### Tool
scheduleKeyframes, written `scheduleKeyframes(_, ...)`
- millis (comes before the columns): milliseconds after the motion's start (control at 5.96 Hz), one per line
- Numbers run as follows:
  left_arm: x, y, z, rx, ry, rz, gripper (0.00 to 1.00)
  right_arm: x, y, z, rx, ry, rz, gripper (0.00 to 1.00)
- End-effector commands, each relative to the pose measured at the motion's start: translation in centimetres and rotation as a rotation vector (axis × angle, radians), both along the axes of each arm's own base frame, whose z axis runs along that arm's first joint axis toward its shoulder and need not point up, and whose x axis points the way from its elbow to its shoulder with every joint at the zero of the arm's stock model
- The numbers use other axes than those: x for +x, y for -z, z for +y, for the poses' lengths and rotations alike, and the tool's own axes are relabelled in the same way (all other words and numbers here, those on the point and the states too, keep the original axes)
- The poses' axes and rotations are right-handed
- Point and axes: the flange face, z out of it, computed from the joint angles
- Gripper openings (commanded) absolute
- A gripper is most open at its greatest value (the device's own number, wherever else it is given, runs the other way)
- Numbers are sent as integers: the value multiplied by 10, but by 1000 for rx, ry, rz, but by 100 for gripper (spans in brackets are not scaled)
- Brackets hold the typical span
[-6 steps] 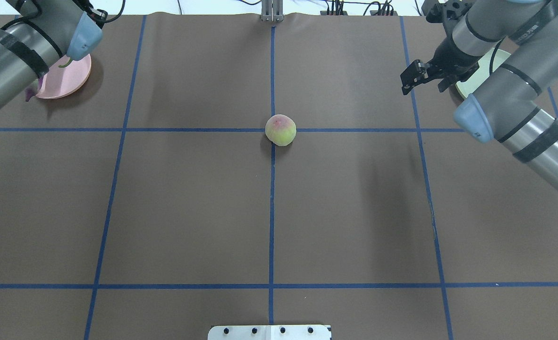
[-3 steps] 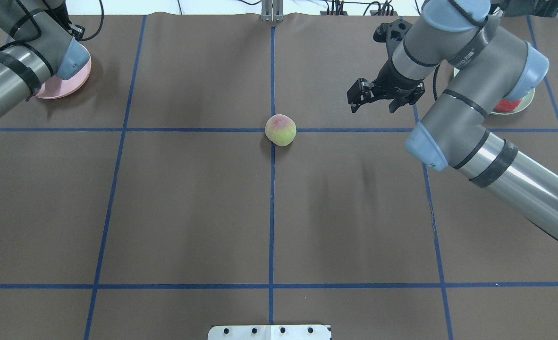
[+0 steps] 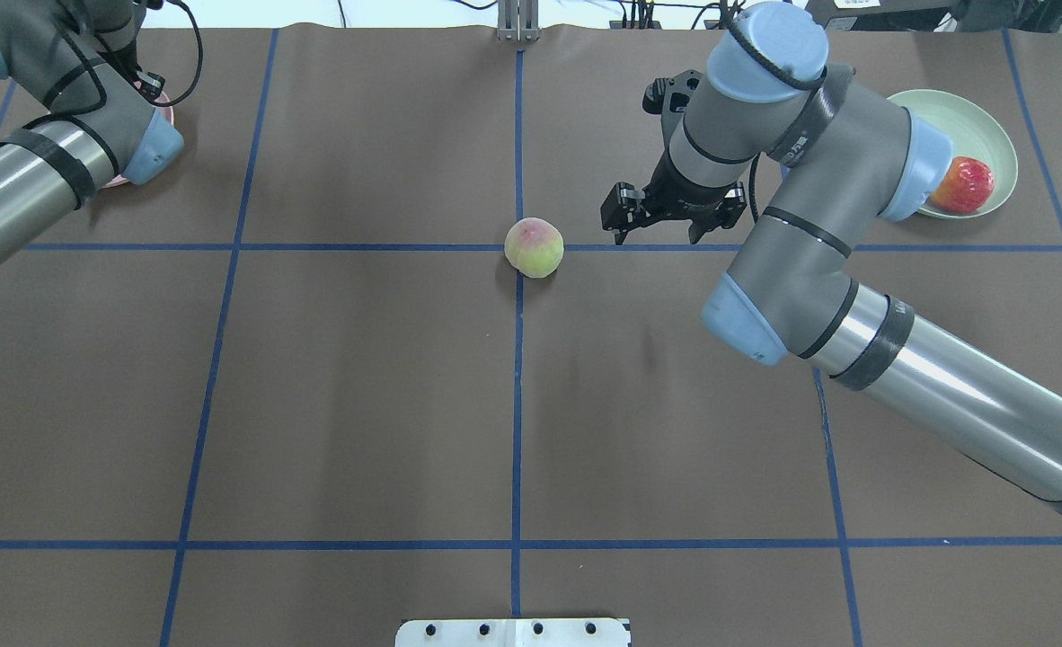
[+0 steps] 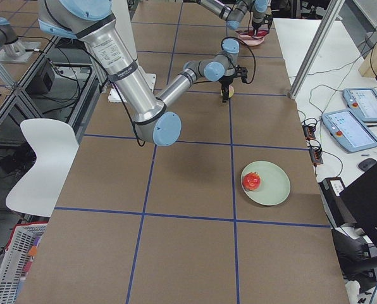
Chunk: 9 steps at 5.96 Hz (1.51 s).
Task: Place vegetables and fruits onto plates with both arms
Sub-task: 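Move the right gripper down over the peach and grasp it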
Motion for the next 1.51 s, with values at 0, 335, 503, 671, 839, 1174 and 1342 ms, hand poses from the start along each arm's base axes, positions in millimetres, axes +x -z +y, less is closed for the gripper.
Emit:
scheduleKeyframes(0, 3, 3, 0, 24, -30, -4, 100, -31, 12, 21, 17, 17, 13, 100)
scheduleKeyframes(335, -5, 7, -3, 32, -20, 2, 100, -91, 56, 27, 53, -46, 43, 100)
scheduleKeyframes(503, -8, 11, -5, 38, -17, 4, 100, -118, 61, 20, 67, -73, 66, 100)
scheduleKeyframes(671, -11, 13, -6, 43, -25, 3, 100, -128, 60, 13, 99, -89, 48, 100)
scheduleKeyframes(839, -13, 14, -6, 45, -24, 9, 100, -133, 58, 8, 107, -97, 64, 100)
scheduleKeyframes(1174, -13, 15, -6, 46, -24, 10, 100, -148, 53, -6, 133, -108, 72, 100)
scheduleKeyframes(1342, -13, 16, -6, 49, -22, 11, 100, -153, 50, -11, 149, -119, 68, 100)
